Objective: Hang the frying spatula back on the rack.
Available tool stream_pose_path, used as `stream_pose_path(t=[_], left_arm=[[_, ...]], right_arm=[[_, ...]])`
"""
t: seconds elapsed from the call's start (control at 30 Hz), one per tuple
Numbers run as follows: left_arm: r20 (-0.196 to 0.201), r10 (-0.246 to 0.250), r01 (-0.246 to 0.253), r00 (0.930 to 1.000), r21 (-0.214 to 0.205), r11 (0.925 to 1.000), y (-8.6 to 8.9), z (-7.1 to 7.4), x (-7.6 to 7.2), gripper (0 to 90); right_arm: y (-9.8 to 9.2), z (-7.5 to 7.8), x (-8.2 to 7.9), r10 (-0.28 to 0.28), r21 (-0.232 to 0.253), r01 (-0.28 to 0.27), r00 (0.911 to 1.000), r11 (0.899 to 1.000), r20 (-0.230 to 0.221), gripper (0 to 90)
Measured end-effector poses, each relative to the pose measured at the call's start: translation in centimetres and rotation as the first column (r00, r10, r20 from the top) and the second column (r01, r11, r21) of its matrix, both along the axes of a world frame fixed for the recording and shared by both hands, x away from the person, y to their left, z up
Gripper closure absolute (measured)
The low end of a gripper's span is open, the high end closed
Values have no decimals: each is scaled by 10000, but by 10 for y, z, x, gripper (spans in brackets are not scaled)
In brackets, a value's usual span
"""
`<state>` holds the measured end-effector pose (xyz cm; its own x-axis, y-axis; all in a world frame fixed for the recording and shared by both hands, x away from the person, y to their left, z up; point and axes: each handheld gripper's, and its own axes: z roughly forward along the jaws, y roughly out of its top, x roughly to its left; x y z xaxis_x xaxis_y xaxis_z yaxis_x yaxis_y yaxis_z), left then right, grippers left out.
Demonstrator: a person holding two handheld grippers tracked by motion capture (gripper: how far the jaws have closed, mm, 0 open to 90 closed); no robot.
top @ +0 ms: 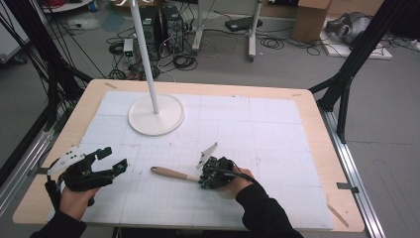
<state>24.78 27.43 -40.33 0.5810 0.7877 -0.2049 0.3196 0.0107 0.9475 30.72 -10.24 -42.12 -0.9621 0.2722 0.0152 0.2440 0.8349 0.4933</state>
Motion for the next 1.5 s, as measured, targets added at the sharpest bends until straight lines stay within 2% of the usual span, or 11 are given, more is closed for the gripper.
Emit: stream_pose_path(t=[0.27, 0.43, 0.6, 0.77, 1.03, 1.2, 1.3, 1.43, 1.5], left_arm=[[-23, -12, 12, 10000, 19, 10000, -1, 0, 0, 195], [-22, -2, 2, 10000, -11, 10000, -2, 0, 0, 195], [-5, 13, -13, 10000, -81, 10000, -4, 0, 0, 196], [-63, 11, -12, 10000, -201, 9998, -8, 1, 1, 201], [167, 45, -38, 9999, -365, 9993, -16, 6, 3, 201], [62, -582, 584, 9983, -580, 9966, -30, 14, 9, 239], [131, -824, 833, 9965, -967, 9918, -41, 23, 15, 253], [132, -1160, 1167, 9932, -1133, 9867, -56, 36, 23, 263], [110, -1309, 1313, 9913, -1223, 9838, -65, 42, 28, 262]], right_arm=[[-1, 1, -2, -477, 130, 478, 9988, 9988, -48, 779], [-7, 4, -4, -796, 703, 786, 9968, 9944, 114, 779], [-15, 12, -6, -1198, 1383, 1149, 9924, 9837, 279, 778], [-24, 19, -11, -1725, 2277, 1539, 9829, 9615, 643, 778], [-37, 25, -15, -2606, 3565, 2130, 9612, 9097, 904, 778], [-42, 26, -22, -2856, 4354, 2173, 9534, 8736, 973, 778], [-44, 29, -27, -3026, 4769, 2173, 9469, 8517, 1091, 778], [-46, 33, -33, -3126, 5203, 2082, 9422, 8282, 1205, 778], [-46, 34, -34, -3162, 5348, 2041, 9403, 8200, 1259, 777]])
